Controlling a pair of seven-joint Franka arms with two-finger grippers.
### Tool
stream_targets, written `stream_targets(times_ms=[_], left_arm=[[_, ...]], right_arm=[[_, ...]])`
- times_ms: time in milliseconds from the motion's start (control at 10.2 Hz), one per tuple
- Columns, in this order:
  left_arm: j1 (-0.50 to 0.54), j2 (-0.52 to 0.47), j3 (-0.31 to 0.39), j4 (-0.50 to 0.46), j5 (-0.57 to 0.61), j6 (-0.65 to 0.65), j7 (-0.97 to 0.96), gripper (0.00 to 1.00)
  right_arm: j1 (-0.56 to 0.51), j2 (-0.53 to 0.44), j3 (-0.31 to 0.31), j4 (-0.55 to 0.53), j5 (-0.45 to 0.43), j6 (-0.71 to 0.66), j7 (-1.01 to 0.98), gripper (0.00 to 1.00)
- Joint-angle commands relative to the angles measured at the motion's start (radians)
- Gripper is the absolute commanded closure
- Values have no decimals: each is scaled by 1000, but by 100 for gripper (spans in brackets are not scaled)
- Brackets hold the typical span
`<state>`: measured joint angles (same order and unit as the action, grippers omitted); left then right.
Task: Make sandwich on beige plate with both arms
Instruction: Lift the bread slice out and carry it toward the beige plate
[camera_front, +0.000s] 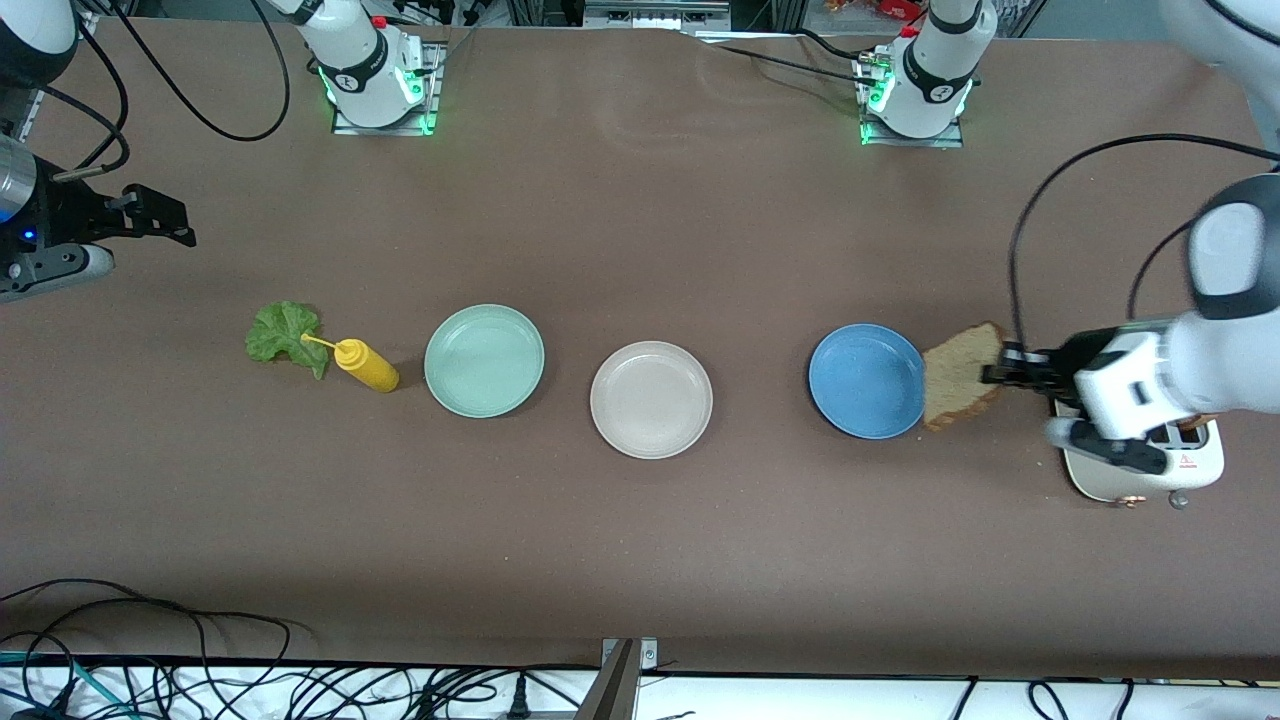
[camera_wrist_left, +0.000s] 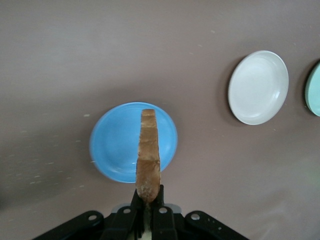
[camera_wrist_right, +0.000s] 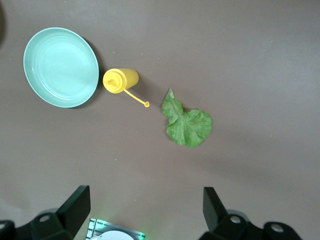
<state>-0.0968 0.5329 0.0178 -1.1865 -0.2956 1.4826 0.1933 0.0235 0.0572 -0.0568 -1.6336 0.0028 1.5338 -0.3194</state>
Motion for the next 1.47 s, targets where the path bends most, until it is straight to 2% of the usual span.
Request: stream_targets(times_ms=[0, 98, 491, 688, 786, 1081, 1375], left_arm=[[-81, 33, 14, 1, -28, -7, -12, 100], [-104, 51, 14, 1, -81, -5, -14, 100], [-107, 168, 14, -8, -547, -4, -14, 100], [-118, 232, 14, -10, -707, -1, -8, 100], [-145, 255, 14, -8, -730, 14, -5, 100], [-250, 294, 14, -16, -735, 258, -11, 100], [-287, 335, 14, -16, -790, 353, -12, 100]], right_arm=[[1, 4, 3, 21, 17, -27, 2, 0], [3, 4, 9, 21, 23, -29, 2, 0], [3, 6, 8, 20, 23, -30, -12, 0], [-2, 6, 6, 24, 23, -23, -12, 0], [-4, 6, 6, 24, 23, -21, -12, 0], [-2, 7, 6, 24, 23, -18, -12, 0], [-4, 7, 6, 24, 23, -20, -14, 0]])
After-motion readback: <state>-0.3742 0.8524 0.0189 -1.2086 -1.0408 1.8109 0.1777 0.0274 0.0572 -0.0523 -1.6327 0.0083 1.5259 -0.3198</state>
